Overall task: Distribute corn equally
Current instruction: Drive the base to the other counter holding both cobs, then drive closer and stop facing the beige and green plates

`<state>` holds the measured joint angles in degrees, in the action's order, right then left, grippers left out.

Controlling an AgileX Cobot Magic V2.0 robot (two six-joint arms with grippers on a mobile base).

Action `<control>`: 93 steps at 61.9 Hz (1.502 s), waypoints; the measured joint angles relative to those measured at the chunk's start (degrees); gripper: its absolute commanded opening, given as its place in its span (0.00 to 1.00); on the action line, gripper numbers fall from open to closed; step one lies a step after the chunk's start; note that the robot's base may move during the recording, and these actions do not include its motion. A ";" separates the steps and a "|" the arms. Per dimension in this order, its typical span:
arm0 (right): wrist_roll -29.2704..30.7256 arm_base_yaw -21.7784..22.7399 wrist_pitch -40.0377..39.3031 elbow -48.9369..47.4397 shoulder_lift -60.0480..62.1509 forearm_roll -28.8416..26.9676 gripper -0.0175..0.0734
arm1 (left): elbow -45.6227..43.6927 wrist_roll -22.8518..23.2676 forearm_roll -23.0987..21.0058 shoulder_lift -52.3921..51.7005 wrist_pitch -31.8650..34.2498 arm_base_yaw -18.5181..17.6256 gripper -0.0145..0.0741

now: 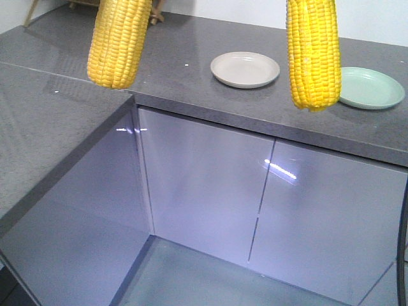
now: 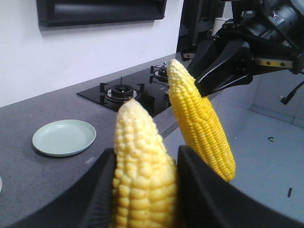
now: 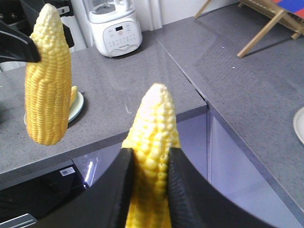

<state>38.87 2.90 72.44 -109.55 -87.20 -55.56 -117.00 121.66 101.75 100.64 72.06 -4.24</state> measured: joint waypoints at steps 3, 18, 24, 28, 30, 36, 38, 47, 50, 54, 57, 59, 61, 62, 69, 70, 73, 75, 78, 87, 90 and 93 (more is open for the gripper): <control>0.00 0.00 0.00 0.00 0.00 0.00 0.19 | 0.00 0.00 0.00 0.00 0.00 0.00 0.15; 0.00 0.00 0.00 0.00 0.00 0.00 0.19 | 0.00 0.00 0.00 0.00 0.00 0.00 0.15; 0.00 0.00 0.00 0.00 0.00 0.00 0.19 | 0.00 0.00 0.00 0.00 0.00 0.00 0.15; 0.00 0.00 0.00 0.00 0.00 0.00 0.19 | 0.00 0.00 0.00 0.00 0.00 0.00 0.15; 0.00 0.00 0.00 0.00 0.00 0.00 0.19 | 0.00 0.00 0.00 0.00 0.00 0.00 0.15; 0.00 0.00 0.00 0.00 0.00 0.00 0.19 | 0.00 0.00 0.00 0.00 0.00 0.00 0.15; 0.00 0.00 0.00 0.00 0.00 0.00 0.19 | 0.00 0.00 0.00 0.00 0.00 0.00 0.15; 0.00 0.00 0.00 0.00 0.00 0.00 0.19 | 0.00 0.00 0.00 0.00 0.00 0.00 0.15; 0.00 0.00 0.00 0.00 0.00 0.00 0.19 | 0.00 0.00 0.00 0.00 0.00 0.00 0.15; 0.00 0.00 0.00 0.00 0.00 0.00 0.19 | 0.00 0.00 0.00 0.00 0.00 0.00 0.15; 0.00 0.00 0.00 0.00 0.00 0.00 0.19 | 0.00 0.00 0.00 0.00 0.00 0.00 0.15; 0.00 0.00 0.00 0.00 0.00 0.00 0.19 | 0.00 0.00 0.00 0.00 0.00 0.00 0.15; 0.00 0.00 0.00 0.00 0.00 0.00 0.19 | 0.00 0.00 0.00 0.00 0.00 0.00 0.15; 0.00 0.00 0.00 0.00 0.00 0.00 0.19 | 0.00 0.00 0.00 0.00 0.00 0.00 0.15; 0.00 0.00 0.00 0.00 0.00 0.00 0.19 | 0.00 0.00 0.00 0.00 0.00 0.00 0.15; 0.00 0.00 0.00 0.00 0.00 0.00 0.19 | 0.00 0.00 0.00 0.00 0.00 0.00 0.15; 0.00 0.00 0.00 0.00 0.00 0.00 0.19 | 0.00 0.00 0.00 0.00 0.00 0.00 0.15; 0.00 0.00 0.00 0.00 0.00 0.00 0.19 | 0.00 0.00 0.00 0.00 0.00 0.00 0.15; 0.00 0.00 0.00 0.00 0.00 0.00 0.19 | 0.00 0.00 0.00 0.00 0.00 0.00 0.15; 0.00 0.00 0.00 0.00 0.00 0.00 0.19 | 0.00 0.00 0.00 0.00 0.00 0.00 0.15; 0.00 0.00 0.00 0.00 0.00 0.00 0.19 | 0.00 0.00 0.00 0.00 0.00 0.00 0.15; 0.00 0.00 0.00 0.00 0.00 0.00 0.19 | 0.00 0.00 0.00 0.00 0.00 0.00 0.15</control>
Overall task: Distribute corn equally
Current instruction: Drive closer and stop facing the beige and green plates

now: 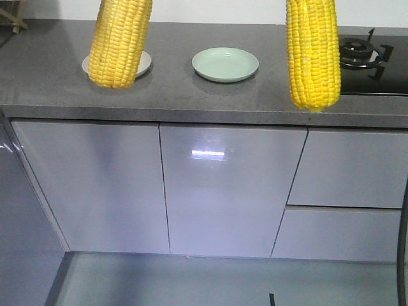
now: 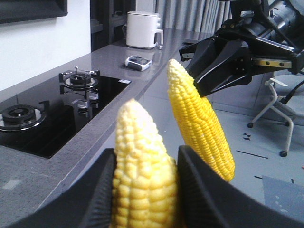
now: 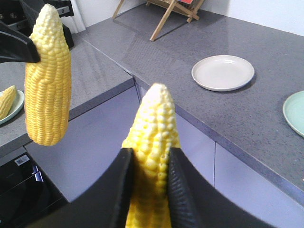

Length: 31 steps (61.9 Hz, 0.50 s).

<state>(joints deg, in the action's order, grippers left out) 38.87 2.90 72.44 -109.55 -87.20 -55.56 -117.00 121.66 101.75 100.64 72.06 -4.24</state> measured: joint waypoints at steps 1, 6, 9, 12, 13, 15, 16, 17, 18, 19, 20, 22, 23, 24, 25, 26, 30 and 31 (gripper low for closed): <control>0.00 0.00 0.00 0.00 0.00 0.00 0.19 | 0.00 0.00 0.00 0.00 0.00 0.00 0.15; 0.00 0.00 0.00 0.00 0.00 0.00 0.19 | 0.00 0.00 0.00 0.00 0.00 0.00 0.15; 0.00 0.00 0.00 0.00 0.00 0.00 0.19 | 0.00 0.00 0.00 0.00 0.00 0.00 0.15; 0.00 0.00 0.00 0.00 0.00 0.00 0.19 | 0.00 0.00 0.00 0.00 0.00 0.00 0.15; 0.00 0.00 0.00 0.00 0.00 0.00 0.19 | 0.00 0.00 0.00 0.00 0.00 0.00 0.15; 0.00 0.00 0.00 0.00 0.00 0.00 0.19 | 0.00 0.00 0.00 0.00 0.00 0.00 0.15; 0.00 0.00 0.00 0.00 0.00 0.00 0.19 | 0.00 0.00 0.00 0.00 0.00 0.00 0.15; 0.00 0.00 0.00 0.00 0.00 0.00 0.19 | 0.00 0.00 0.00 0.00 0.00 0.00 0.15; 0.00 0.00 0.00 0.00 0.00 0.00 0.19 | 0.00 0.00 0.00 0.00 0.00 0.00 0.15; 0.00 0.00 0.00 0.00 0.00 0.00 0.19 | 0.00 0.00 0.00 0.00 0.00 0.00 0.15; 0.00 0.00 0.00 0.00 0.00 0.00 0.19 | 0.00 0.00 0.00 0.00 0.00 0.00 0.15; 0.00 0.00 0.00 0.00 0.00 0.00 0.19 | 0.00 0.00 0.00 0.00 0.00 0.00 0.15; 0.00 0.00 0.00 0.00 0.00 0.00 0.19 | 0.00 0.00 0.00 0.00 0.00 0.00 0.15; 0.00 0.00 0.00 0.00 0.00 0.00 0.19 | 0.00 0.00 0.00 0.00 0.00 0.00 0.15; 0.00 0.00 0.00 0.00 0.00 0.00 0.19 | 0.00 0.00 0.00 0.00 0.00 0.00 0.15; 0.00 0.00 0.00 0.00 0.00 0.00 0.19 | 0.00 0.00 0.00 0.00 0.00 0.00 0.15; 0.00 0.00 0.00 0.00 0.00 0.00 0.19 | 0.00 0.00 0.00 0.00 0.00 0.00 0.15; 0.00 0.00 0.00 0.00 0.00 0.00 0.19 | 0.00 0.00 0.00 0.00 0.00 0.00 0.15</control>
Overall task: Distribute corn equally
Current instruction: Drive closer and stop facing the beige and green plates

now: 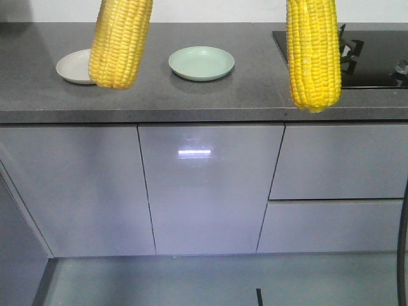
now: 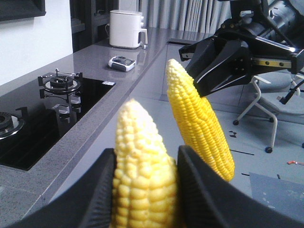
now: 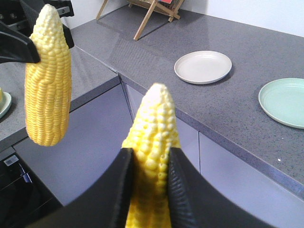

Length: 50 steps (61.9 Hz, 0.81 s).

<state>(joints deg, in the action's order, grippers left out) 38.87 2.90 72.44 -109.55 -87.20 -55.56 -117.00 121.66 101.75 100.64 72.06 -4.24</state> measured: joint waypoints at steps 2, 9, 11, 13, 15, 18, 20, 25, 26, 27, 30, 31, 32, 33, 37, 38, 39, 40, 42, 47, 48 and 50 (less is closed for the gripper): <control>0.00 0.00 0.00 0.00 0.00 0.00 0.19 | 0.00 0.00 0.00 0.00 0.00 0.00 0.15; 0.00 0.00 0.00 0.00 0.00 0.00 0.19 | 0.00 0.00 0.00 0.00 0.00 0.00 0.15; 0.00 0.00 0.00 0.00 0.00 0.00 0.19 | 0.00 0.00 0.00 0.00 0.00 0.00 0.15; 0.00 0.00 0.00 0.00 0.00 0.00 0.19 | 0.00 0.00 0.00 0.00 0.00 0.00 0.15; 0.00 0.00 0.00 0.00 0.00 0.00 0.19 | 0.00 0.00 0.00 0.00 0.00 0.00 0.15; 0.00 0.00 0.00 0.00 0.00 0.00 0.19 | 0.00 0.00 0.00 0.00 0.00 0.00 0.15; 0.00 0.00 0.00 0.00 0.00 0.00 0.19 | 0.00 0.00 0.00 0.00 0.00 0.00 0.15; 0.00 0.00 0.00 0.00 0.00 0.00 0.19 | 0.00 0.00 0.00 0.00 0.00 0.00 0.15; 0.00 0.00 0.00 0.00 0.00 0.00 0.19 | 0.00 0.00 0.00 0.00 0.00 0.00 0.15; 0.00 0.00 0.00 0.00 0.00 0.00 0.19 | 0.00 0.00 0.00 0.00 0.00 0.00 0.15; 0.00 0.00 0.00 0.00 0.00 0.00 0.19 | 0.00 0.00 0.00 0.00 0.00 0.00 0.15; 0.00 0.00 0.00 0.00 0.00 0.00 0.19 | 0.00 0.00 0.00 0.00 0.00 0.00 0.15; 0.00 0.00 0.00 0.00 0.00 0.00 0.19 | 0.00 0.00 0.00 0.00 0.00 0.00 0.15; 0.00 0.00 0.00 0.00 0.00 0.00 0.19 | 0.00 0.00 0.00 0.00 0.00 0.00 0.15; 0.00 0.00 0.00 0.00 0.00 0.00 0.19 | 0.00 0.00 0.00 0.00 0.00 0.00 0.15; 0.00 0.00 0.00 0.00 0.00 0.00 0.19 | 0.00 0.00 0.00 0.00 0.00 0.00 0.15; 0.00 0.00 0.00 0.00 0.00 0.00 0.19 | 0.00 0.00 0.00 0.00 0.00 0.00 0.15; 0.00 0.00 0.00 0.00 0.00 0.00 0.19 | 0.00 0.00 0.00 0.00 0.00 0.00 0.15; 0.00 0.00 0.00 0.00 0.00 0.00 0.19 | 0.00 0.00 0.00 0.00 0.00 0.00 0.15; 0.00 0.00 0.00 0.00 0.00 0.00 0.19 | 0.00 0.00 0.00 0.00 0.00 0.00 0.15; 0.00 0.00 0.00 0.00 0.00 0.00 0.19 | 0.00 0.00 0.00 0.00 0.00 0.00 0.15; 0.00 0.00 0.00 0.00 0.00 0.00 0.19 | 0.00 0.00 0.00 0.00 0.00 0.00 0.15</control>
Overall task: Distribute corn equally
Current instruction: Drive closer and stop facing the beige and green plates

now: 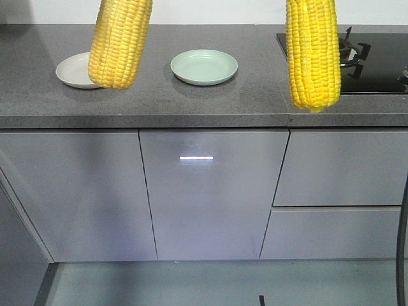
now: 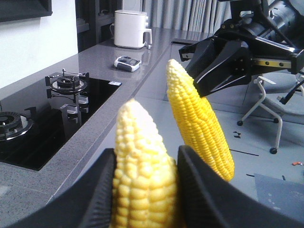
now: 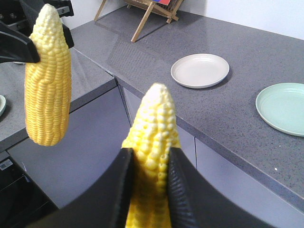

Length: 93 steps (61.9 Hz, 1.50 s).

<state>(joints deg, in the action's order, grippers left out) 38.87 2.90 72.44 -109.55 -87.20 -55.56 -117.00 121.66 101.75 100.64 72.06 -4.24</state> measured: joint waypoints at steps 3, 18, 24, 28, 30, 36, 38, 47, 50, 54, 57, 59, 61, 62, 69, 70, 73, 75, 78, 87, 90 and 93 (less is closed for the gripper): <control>0.00 0.00 0.00 0.00 0.00 0.00 0.19 | 0.00 0.00 0.00 0.00 0.00 0.00 0.15; 0.00 0.00 0.00 0.00 0.00 0.00 0.19 | 0.00 0.00 0.00 0.00 0.00 0.00 0.15; 0.00 0.00 0.00 0.00 0.00 0.00 0.19 | 0.00 0.00 0.00 0.00 0.00 0.00 0.15; 0.00 0.00 0.00 0.00 0.00 0.00 0.19 | 0.00 0.00 0.00 0.00 0.00 0.00 0.15; 0.00 0.00 0.00 0.00 0.00 0.00 0.19 | 0.00 0.00 0.00 0.00 0.00 0.00 0.15; 0.00 0.00 0.00 0.00 0.00 0.00 0.19 | 0.00 0.00 0.00 0.00 0.00 0.00 0.15; 0.00 0.00 0.00 0.00 0.00 0.00 0.19 | 0.00 0.00 0.00 0.00 0.00 0.00 0.15; 0.00 0.00 0.00 0.00 0.00 0.00 0.19 | 0.00 0.00 0.00 0.00 0.00 0.00 0.15; 0.00 0.00 0.00 0.00 0.00 0.00 0.19 | 0.00 0.00 0.00 0.00 0.00 0.00 0.15; 0.00 0.00 0.00 0.00 0.00 0.00 0.19 | 0.00 0.00 0.00 0.00 0.00 0.00 0.15; 0.00 0.00 0.00 0.00 0.00 0.00 0.19 | 0.00 0.00 0.00 0.00 0.00 0.00 0.15; 0.00 0.00 0.00 0.00 0.00 0.00 0.19 | 0.00 0.00 0.00 0.00 0.00 0.00 0.15; 0.00 0.00 0.00 0.00 0.00 0.00 0.19 | 0.00 0.00 0.00 0.00 0.00 0.00 0.15; 0.00 0.00 0.00 0.00 0.00 0.00 0.19 | 0.00 0.00 0.00 0.00 0.00 0.00 0.15; 0.00 0.00 0.00 0.00 0.00 0.00 0.19 | 0.00 0.00 0.00 0.00 0.00 0.00 0.15; 0.00 0.00 0.00 0.00 0.00 0.00 0.19 | 0.00 0.00 0.00 0.00 0.00 0.00 0.15; 0.00 0.00 0.00 0.00 0.00 0.00 0.19 | 0.00 0.00 0.00 0.00 0.00 0.00 0.15; 0.00 0.00 0.00 0.00 0.00 0.00 0.19 | 0.00 0.00 0.00 0.00 0.00 0.00 0.15; 0.00 0.00 0.00 0.00 0.00 0.00 0.19 | 0.00 0.00 0.00 0.00 0.00 0.00 0.15; 0.00 0.00 0.00 0.00 0.00 0.00 0.19 | 0.00 0.00 0.00 0.00 0.00 0.00 0.15; 0.00 0.00 0.00 0.00 0.00 0.00 0.19 | 0.00 0.00 0.00 0.00 0.00 0.00 0.15; 0.00 0.00 0.00 0.00 0.00 0.00 0.19 | 0.00 0.00 0.00 0.00 0.00 0.00 0.15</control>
<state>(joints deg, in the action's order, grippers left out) 38.87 2.90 72.44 -109.55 -87.20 -55.56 -117.00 121.66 101.75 100.64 72.06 -4.24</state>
